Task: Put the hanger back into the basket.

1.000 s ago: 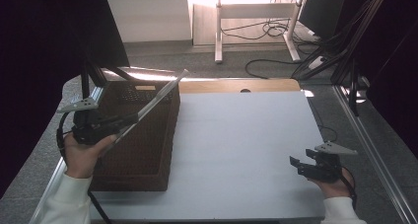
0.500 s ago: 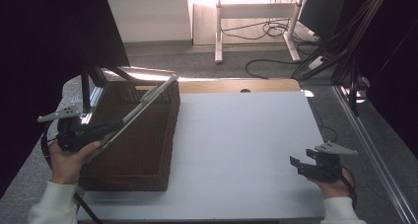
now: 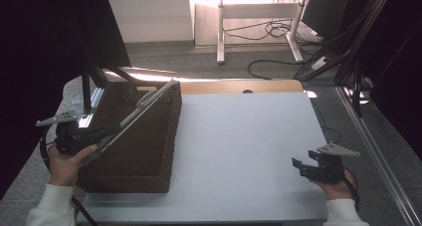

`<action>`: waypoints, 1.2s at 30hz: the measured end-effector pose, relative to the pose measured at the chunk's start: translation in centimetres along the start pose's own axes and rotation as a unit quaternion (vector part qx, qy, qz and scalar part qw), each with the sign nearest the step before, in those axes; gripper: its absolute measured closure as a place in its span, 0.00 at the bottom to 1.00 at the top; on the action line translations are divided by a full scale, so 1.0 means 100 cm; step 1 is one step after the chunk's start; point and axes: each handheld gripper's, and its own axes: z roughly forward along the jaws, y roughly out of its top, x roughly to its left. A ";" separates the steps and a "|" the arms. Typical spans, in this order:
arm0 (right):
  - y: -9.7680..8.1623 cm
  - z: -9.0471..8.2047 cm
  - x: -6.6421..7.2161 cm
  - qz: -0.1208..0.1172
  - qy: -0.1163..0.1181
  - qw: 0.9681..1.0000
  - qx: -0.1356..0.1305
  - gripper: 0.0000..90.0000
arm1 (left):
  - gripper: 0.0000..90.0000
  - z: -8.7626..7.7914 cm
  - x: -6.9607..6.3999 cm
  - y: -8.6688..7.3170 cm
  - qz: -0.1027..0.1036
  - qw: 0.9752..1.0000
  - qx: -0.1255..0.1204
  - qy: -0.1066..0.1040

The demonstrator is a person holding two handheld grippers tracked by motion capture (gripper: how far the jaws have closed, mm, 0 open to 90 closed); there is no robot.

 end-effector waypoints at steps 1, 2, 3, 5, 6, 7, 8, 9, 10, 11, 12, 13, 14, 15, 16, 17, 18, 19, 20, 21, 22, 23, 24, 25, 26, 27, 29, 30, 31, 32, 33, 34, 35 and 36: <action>0.000 0.000 0.000 -0.001 0.000 1.000 0.000 0.33 | 0.91 0.001 0.003 -0.001 -0.001 1.000 -0.001 0.001; 0.000 0.000 0.000 -0.001 0.000 1.000 0.000 0.32 | 0.91 0.002 0.006 -0.002 -0.003 1.000 -0.002 -0.001; 0.000 0.000 0.000 -0.001 0.000 1.000 0.000 0.33 | 0.91 0.002 0.010 -0.003 -0.008 1.000 -0.006 -0.011; 0.000 0.000 0.000 -0.001 0.001 1.000 0.000 0.33 | 0.90 0.003 0.018 -0.006 -0.019 1.000 -0.005 -0.019; 0.000 0.001 0.000 -0.001 0.001 1.000 0.001 0.33 | 0.86 0.003 0.021 -0.007 -0.021 1.000 -0.006 -0.013; 0.000 0.001 0.000 -0.001 0.001 1.000 0.001 0.32 | 0.77 0.004 0.022 -0.008 -0.026 1.000 -0.004 -0.007; 0.000 0.001 0.000 -0.002 0.001 1.000 0.001 0.32 | 0.70 0.003 0.023 -0.008 -0.028 1.000 -0.001 0.001; 0.000 0.000 0.001 -0.003 0.001 1.000 0.000 0.32 | 0.66 0.002 0.022 -0.009 -0.026 1.000 -0.002 0.014; 0.000 0.000 0.001 -0.003 0.001 1.000 0.000 0.32 | 0.64 0.002 0.021 -0.009 -0.022 0.999 -0.005 0.024; 0.000 0.000 0.001 -0.003 0.002 1.000 0.000 0.32 | 0.61 0.001 0.020 -0.009 -0.021 0.999 -0.006 0.027; 0.000 0.000 0.001 -0.003 0.002 1.000 0.001 0.32 | 0.59 0.000 0.018 -0.009 -0.021 0.999 -0.004 0.028; 0.000 0.001 0.001 -0.004 0.002 1.000 0.001 0.32 | 0.58 0.001 0.016 -0.009 -0.017 0.999 -0.004 0.034; 0.000 0.001 0.002 -0.003 0.003 1.000 0.001 0.32 | 0.58 0.001 0.013 -0.008 -0.011 0.999 0.001 0.037; 0.000 0.001 0.002 -0.004 0.003 1.000 0.001 0.32 | 0.57 0.001 0.011 -0.008 -0.007 0.999 0.005 0.037; 0.000 0.001 0.002 -0.005 0.003 1.000 0.002 0.32 | 0.57 0.002 0.008 -0.007 -0.003 0.999 0.007 0.037; 0.001 0.001 0.003 -0.003 0.004 1.000 0.002 0.32 | 0.56 0.003 0.006 -0.007 0.002 0.999 0.009 0.040; 0.001 0.002 0.003 -0.004 0.003 1.000 0.002 0.32 | 0.55 0.003 0.003 -0.007 0.006 0.999 0.012 0.040; 0.001 0.002 0.003 -0.005 0.004 1.000 0.001 0.32 | 0.54 0.005 0.001 -0.006 0.009 0.999 0.015 0.037; 0.001 0.002 0.003 -0.006 0.005 1.000 0.002 0.32 | 0.52 0.006 -0.002 -0.006 0.011 0.999 0.020 0.037; 0.001 0.002 0.004 -0.007 0.006 1.000 0.002 0.32 | 0.50 0.008 -0.005 -0.006 0.014 0.999 0.024 0.038; 0.002 0.003 0.004 -0.007 0.007 1.000 0.002 0.32 | 0.48 0.010 -0.008 -0.006 0.016 0.999 0.029 0.039; 0.002 0.003 0.004 -0.008 0.008 1.000 0.002 0.32 | 0.47 0.012 -0.010 -0.006 0.017 0.999 0.032 0.040; 0.002 0.003 0.004 -0.010 0.009 1.000 0.001 0.32 | 0.45 0.014 -0.013 -0.006 0.017 0.998 0.036 0.039; 0.002 0.003 0.004 -0.011 0.011 1.000 0.001 0.32 | 0.43 0.016 -0.015 -0.007 0.017 0.998 0.039 0.036; 0.002 0.004 0.004 -0.011 0.012 1.000 0.002 0.32 | 0.41 0.018 -0.018 -0.007 0.017 0.998 0.041 0.036; 0.002 0.004 0.005 -0.012 0.013 1.000 0.002 0.31 | 0.39 0.020 -0.020 -0.008 0.016 0.998 0.042 0.036; 0.003 0.004 0.005 -0.017 0.018 1.000 0.002 0.31 | 0.37 0.023 -0.025 -0.010 0.016 0.998 0.043 0.037; 0.004 0.005 0.006 -0.018 0.020 1.000 0.001 0.31 | 0.35 0.024 -0.028 -0.011 0.016 0.998 0.044 0.038; 0.004 0.005 0.007 -0.021 0.023 0.999 0.001 0.31 | 0.34 0.026 -0.030 -0.012 0.017 0.998 0.043 0.038; 0.004 0.005 0.007 -0.024 0.026 0.999 0.001 0.30 | 0.34 0.027 -0.033 -0.013 0.018 0.998 0.044 0.038; 0.004 0.005 0.008 -0.025 0.029 0.999 0.000 0.30 | 0.33 0.029 -0.036 -0.014 0.020 0.998 0.045 0.039; 0.004 0.005 0.008 -0.026 0.030 0.999 -0.001 0.30 | 0.33 0.031 -0.039 -0.015 0.022 0.998 0.046 0.041; 0.005 0.005 0.009 -0.028 0.033 0.999 -0.001 0.30 | 0.32 0.032 -0.041 -0.016 0.024 0.998 0.047 0.040; 0.005 0.005 0.009 -0.029 0.035 0.999 -0.001 0.30 | 0.31 0.034 -0.044 -0.017 0.026 0.998 0.050 0.038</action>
